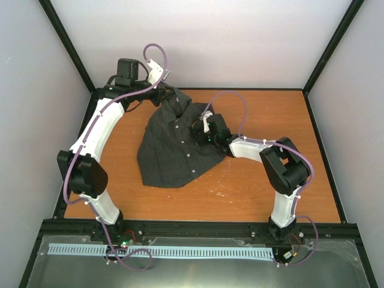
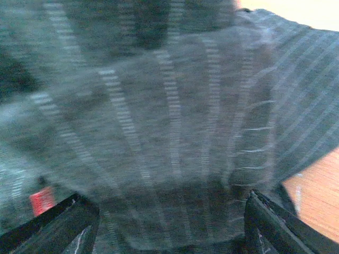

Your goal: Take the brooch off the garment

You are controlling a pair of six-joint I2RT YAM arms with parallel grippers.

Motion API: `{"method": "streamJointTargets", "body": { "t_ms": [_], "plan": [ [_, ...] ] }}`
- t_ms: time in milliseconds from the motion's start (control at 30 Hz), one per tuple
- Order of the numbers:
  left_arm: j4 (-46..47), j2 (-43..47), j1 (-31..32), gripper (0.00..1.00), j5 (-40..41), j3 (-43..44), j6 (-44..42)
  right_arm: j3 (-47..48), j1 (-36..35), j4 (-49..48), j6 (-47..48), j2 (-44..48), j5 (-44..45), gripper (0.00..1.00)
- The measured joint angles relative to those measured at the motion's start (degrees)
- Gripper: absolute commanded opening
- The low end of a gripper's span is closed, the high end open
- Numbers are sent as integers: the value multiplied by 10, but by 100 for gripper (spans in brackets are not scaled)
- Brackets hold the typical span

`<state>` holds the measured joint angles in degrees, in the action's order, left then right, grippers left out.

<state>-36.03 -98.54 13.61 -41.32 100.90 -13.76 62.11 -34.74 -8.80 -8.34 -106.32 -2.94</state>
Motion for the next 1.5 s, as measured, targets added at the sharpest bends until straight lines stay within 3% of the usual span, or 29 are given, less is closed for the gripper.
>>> {"method": "streamJointTargets", "body": {
  "t_ms": [333, 633, 833, 1000, 1100, 1300, 1500],
  "plan": [
    [-17, 41, 0, 1, 37, -4, -34, -37, 50, -22, -25, 33, 69, 64],
    [-19, 57, 0, 1, 49, -10, -51, -80, 142, 1, -77, 102, 122, 76],
    [-22, 57, 0, 1, 51, -18, -56, -150, 122, -71, -8, 197, -20, 73],
    [-23, 57, 0, 1, 49, -18, -58, -152, 113, -119, 82, 199, -158, 72],
    [-29, 57, 0, 1, 45, -18, -61, -117, 113, -100, 152, 176, -255, 71],
    [-44, 57, 0, 1, 40, -18, -68, -22, 113, -45, 243, 123, -342, 62],
    [-48, 59, 0, 1, 37, -18, -75, -4, 112, -10, 320, 94, -378, 53]
  ]
}}
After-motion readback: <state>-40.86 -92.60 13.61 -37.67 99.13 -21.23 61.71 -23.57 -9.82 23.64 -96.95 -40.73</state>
